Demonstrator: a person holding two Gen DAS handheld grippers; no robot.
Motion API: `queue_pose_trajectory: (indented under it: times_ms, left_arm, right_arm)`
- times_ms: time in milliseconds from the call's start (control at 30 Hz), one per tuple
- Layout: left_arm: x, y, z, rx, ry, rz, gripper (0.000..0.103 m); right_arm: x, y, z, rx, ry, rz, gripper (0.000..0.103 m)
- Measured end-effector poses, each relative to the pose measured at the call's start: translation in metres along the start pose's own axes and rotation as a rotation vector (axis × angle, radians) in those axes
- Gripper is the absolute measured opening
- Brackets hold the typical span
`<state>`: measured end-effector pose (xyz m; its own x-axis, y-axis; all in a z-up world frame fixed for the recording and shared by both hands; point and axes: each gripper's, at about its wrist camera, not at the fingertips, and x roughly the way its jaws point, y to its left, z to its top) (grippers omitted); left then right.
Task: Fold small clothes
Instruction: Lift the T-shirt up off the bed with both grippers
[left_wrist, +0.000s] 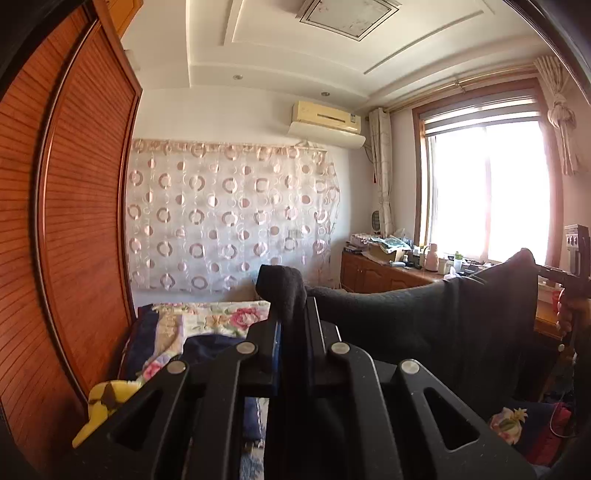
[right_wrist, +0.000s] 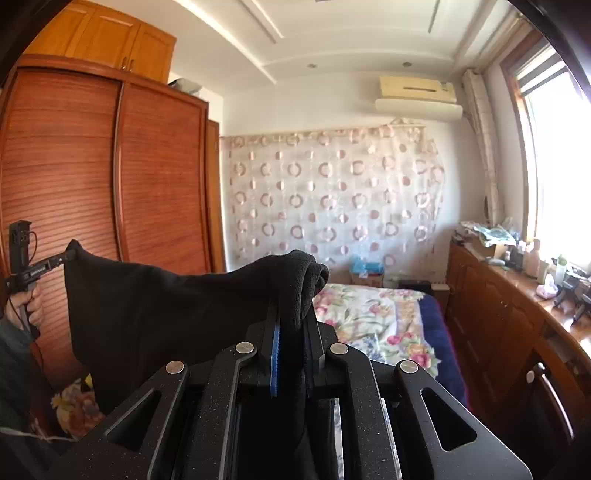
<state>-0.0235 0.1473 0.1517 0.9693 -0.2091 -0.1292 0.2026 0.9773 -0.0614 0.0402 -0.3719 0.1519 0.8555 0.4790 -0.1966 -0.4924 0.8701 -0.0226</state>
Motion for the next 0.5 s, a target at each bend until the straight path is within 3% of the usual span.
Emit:
queue_pose_trajectory:
  times_ms: [167,267,400,433,500]
  left_arm:
    - [0.045,0.005,0.012,0.011,0.017,0.028,0.008]
    - [0.089,0.007,0.008,0.022,0.058,0.069,0.008]
    - [0.177,0.023,-0.020,0.019,0.172,0.116,0.012]
    - [0.199,0.024,-0.030,0.034,0.212,0.105,0.013]
    - [0.241,0.032,-0.052,0.070,0.295,0.129,0.014]
  right_arm:
    - [0.021,-0.023,0.017,0.015,-0.007,-0.039,0.007]
    - [0.056,-0.047,0.026,0.011,0.027,-0.071,0.007]
    - [0.144,-0.082,0.011,0.035,0.148,-0.113,0.009]
    - [0.170,-0.091,0.001,0.054,0.186,-0.137,0.014]
    - [0.214,-0.109,-0.018,0.072,0.269,-0.260,0.020]
